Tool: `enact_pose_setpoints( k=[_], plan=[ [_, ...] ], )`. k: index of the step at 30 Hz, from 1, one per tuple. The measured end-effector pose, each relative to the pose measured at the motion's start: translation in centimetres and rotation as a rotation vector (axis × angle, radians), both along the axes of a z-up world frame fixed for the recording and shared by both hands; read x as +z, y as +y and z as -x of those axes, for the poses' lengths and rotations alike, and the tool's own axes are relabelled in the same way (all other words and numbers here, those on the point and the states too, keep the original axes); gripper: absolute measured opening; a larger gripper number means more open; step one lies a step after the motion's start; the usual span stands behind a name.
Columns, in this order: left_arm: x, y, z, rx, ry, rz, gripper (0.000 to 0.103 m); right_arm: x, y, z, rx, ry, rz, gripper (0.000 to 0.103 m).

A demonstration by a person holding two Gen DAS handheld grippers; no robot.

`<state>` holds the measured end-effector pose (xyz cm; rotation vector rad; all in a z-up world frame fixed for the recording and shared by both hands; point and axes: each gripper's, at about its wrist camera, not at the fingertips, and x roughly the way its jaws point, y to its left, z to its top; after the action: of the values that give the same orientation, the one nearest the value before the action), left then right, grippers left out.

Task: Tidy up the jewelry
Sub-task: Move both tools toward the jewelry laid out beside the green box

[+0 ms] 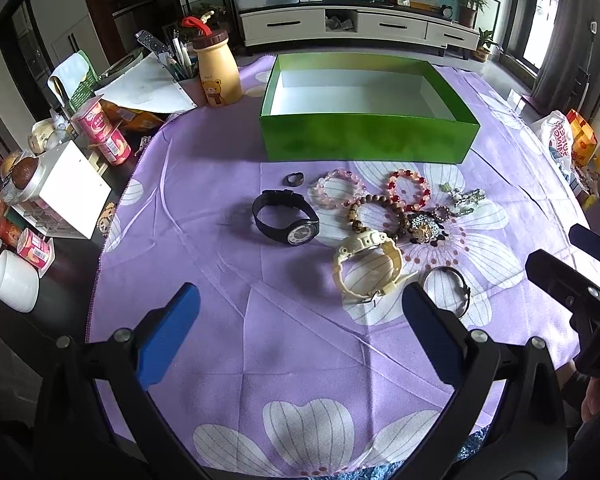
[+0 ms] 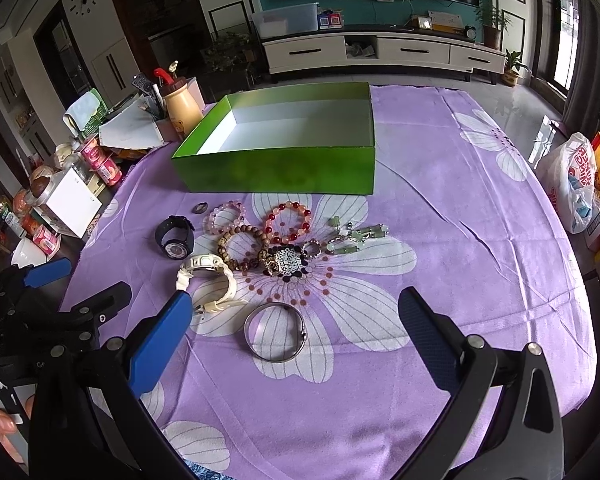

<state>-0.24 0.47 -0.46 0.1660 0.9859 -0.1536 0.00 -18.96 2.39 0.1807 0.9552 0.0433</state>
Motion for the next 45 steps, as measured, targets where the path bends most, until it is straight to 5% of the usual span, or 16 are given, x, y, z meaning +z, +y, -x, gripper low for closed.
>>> enact_pose_setpoints(
  k=[45],
  plan=[
    [-0.42,-0.08,-0.74,0.009,0.006,0.045,0.101,-0.25,0.03,-0.22,0.022,-0.002,-0.019,0.102]
  ],
)
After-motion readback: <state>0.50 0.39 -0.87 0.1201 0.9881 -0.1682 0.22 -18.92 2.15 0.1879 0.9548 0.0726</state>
